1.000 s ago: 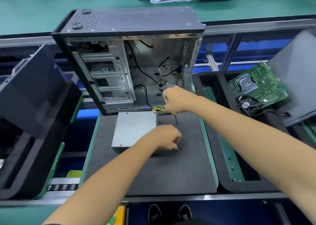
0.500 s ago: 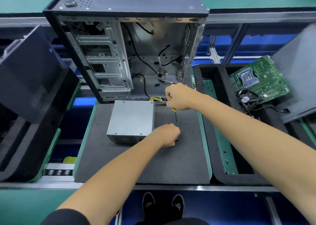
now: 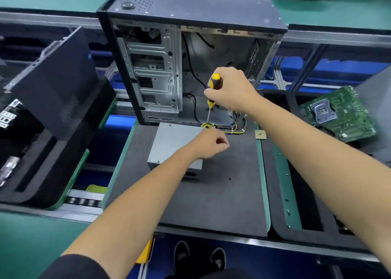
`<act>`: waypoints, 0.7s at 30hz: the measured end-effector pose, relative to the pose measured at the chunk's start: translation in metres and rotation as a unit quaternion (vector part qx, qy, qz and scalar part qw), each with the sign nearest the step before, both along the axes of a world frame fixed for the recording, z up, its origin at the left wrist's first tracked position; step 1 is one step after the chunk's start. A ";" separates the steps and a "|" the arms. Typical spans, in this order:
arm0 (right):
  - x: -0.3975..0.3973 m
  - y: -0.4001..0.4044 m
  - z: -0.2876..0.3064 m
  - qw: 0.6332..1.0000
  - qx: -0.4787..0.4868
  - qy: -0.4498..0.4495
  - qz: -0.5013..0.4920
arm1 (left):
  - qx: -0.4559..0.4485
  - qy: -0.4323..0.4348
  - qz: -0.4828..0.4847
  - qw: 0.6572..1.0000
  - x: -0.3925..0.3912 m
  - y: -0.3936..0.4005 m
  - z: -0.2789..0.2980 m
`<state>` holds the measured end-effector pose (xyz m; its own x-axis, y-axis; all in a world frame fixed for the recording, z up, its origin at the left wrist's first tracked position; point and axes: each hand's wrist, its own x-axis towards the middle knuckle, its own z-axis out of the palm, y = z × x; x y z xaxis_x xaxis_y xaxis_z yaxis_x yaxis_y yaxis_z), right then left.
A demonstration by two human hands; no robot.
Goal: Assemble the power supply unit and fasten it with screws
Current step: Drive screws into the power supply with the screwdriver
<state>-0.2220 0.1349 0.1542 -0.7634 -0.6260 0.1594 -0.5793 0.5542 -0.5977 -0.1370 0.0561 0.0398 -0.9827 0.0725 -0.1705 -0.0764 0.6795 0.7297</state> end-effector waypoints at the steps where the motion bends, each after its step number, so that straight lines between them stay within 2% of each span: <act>1: 0.002 -0.008 0.002 1.000 -0.015 -0.002 0.006 | 0.016 0.006 0.030 0.999 0.004 -0.014 0.002; 5: 0.017 -0.042 -0.005 0.998 -0.034 -0.010 0.046 | 0.074 -0.010 0.172 0.982 0.031 -0.070 -0.003; 11: 0.046 -0.086 -0.018 0.994 -0.073 -0.012 0.076 | 0.132 0.005 0.317 0.939 0.078 -0.126 -0.010; 16: 0.060 -0.107 -0.024 0.992 -0.060 -0.025 0.110 | 0.195 0.015 0.312 0.930 0.099 -0.135 -0.009; 21: 0.066 -0.114 -0.033 0.991 -0.046 -0.041 0.119 | 0.182 0.042 0.284 0.941 0.109 -0.134 -0.016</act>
